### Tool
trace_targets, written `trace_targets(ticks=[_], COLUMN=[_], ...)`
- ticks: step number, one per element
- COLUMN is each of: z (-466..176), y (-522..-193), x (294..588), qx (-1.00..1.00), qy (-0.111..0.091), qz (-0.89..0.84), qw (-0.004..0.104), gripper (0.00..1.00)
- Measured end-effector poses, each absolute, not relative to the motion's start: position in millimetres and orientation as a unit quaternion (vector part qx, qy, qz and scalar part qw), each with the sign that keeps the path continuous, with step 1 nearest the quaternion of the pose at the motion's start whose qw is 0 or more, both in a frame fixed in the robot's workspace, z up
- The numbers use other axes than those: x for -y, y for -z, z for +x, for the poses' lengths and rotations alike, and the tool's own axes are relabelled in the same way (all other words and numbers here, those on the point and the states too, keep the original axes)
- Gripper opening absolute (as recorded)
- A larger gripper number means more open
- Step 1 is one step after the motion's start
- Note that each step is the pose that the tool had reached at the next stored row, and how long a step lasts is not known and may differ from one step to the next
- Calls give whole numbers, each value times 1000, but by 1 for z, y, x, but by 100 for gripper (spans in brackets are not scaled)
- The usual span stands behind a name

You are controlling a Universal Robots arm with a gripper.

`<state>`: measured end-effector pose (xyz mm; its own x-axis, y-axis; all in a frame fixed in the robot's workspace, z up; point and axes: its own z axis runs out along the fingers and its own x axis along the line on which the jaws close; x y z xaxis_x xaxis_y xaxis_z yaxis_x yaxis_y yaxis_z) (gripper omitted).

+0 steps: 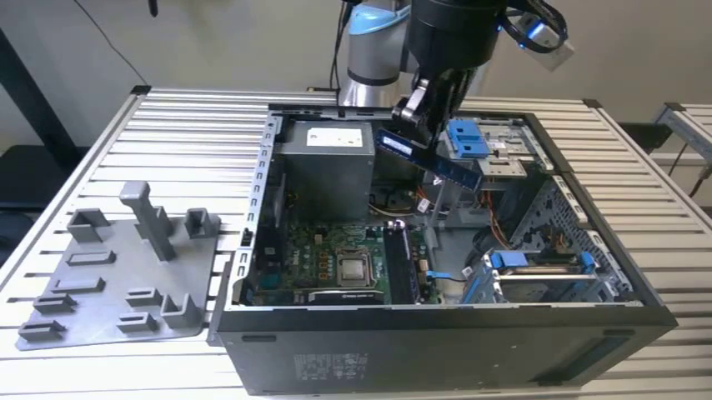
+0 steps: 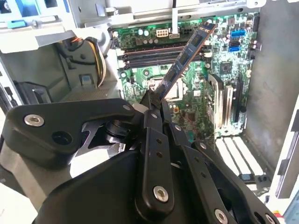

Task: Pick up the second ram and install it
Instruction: 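Insert the second ram into the second slot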

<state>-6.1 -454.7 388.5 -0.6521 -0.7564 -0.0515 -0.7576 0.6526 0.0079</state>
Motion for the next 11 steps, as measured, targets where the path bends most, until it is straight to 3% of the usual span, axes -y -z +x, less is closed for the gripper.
trace_targets(ticks=[11], z=[-6], y=[-388], x=[455], qx=[-937], qy=[-13], qz=[-349], qw=[23], gripper=[14])
